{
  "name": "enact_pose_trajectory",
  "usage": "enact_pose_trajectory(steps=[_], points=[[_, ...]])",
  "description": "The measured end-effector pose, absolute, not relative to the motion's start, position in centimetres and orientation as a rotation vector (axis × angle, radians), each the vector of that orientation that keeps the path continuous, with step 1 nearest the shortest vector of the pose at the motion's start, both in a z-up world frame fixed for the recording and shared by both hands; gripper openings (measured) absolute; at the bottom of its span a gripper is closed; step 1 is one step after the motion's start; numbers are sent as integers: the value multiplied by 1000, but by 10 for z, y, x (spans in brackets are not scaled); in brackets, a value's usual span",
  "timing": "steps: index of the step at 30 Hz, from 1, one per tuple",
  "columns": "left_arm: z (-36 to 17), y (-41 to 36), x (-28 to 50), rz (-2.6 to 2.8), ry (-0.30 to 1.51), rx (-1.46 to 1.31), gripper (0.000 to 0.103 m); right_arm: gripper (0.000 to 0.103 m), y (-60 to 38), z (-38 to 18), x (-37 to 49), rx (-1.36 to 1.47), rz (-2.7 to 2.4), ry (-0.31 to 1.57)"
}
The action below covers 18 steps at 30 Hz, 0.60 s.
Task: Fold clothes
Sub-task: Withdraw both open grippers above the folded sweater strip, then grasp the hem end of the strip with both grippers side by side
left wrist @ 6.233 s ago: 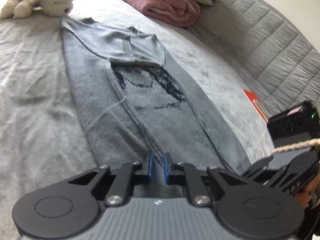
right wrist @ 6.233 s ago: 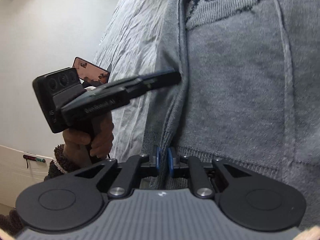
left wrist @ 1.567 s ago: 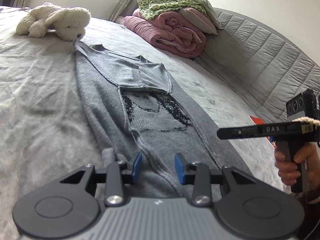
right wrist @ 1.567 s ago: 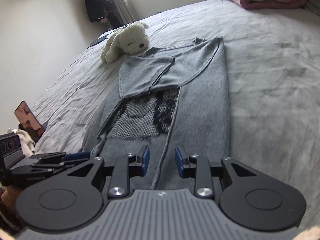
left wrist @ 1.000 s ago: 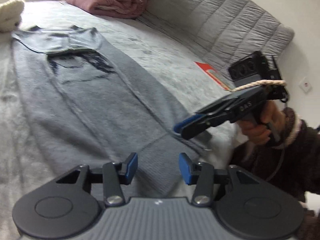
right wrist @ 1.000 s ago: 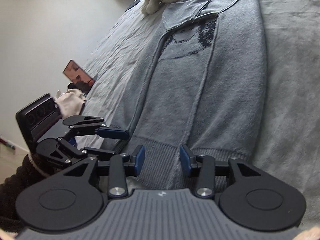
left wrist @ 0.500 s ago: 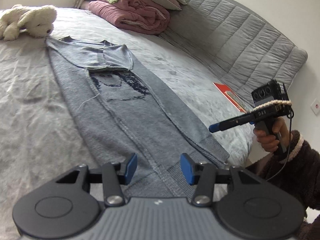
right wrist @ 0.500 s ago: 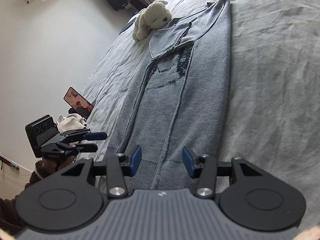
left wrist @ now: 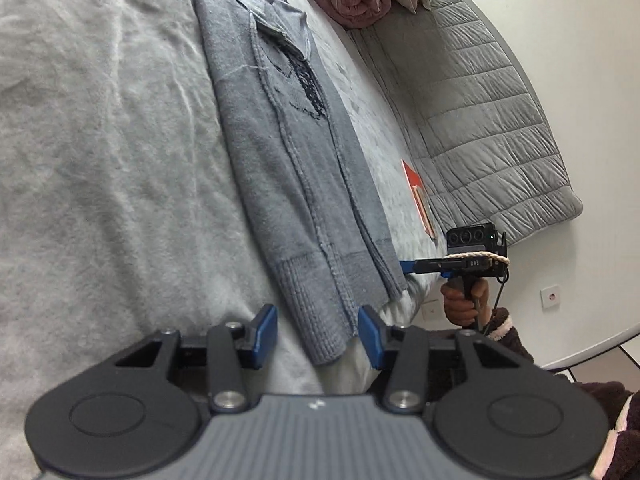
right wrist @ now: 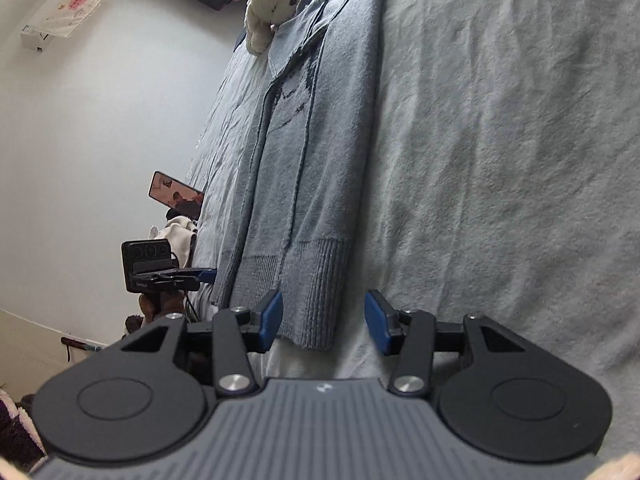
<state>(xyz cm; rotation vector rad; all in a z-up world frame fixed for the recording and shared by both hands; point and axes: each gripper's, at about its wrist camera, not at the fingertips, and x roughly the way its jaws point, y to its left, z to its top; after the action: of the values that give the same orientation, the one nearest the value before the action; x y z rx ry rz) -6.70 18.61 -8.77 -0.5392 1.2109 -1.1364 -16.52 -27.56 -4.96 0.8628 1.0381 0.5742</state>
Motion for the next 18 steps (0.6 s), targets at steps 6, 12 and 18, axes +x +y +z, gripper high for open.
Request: enact_pose_trajectory(steps=[6, 12, 18], points=[[-97, 172, -68, -1154, 1231, -576, 32, 47, -263, -54, -155, 893, 620, 1052], [-101, 156, -71, -1179, 1251, -625, 25, 44, -254, -53, -151, 879, 658, 1045], [-99, 147, -72, -1176, 1254, -631, 21, 45, -248, -51, -151, 903, 666, 1035]])
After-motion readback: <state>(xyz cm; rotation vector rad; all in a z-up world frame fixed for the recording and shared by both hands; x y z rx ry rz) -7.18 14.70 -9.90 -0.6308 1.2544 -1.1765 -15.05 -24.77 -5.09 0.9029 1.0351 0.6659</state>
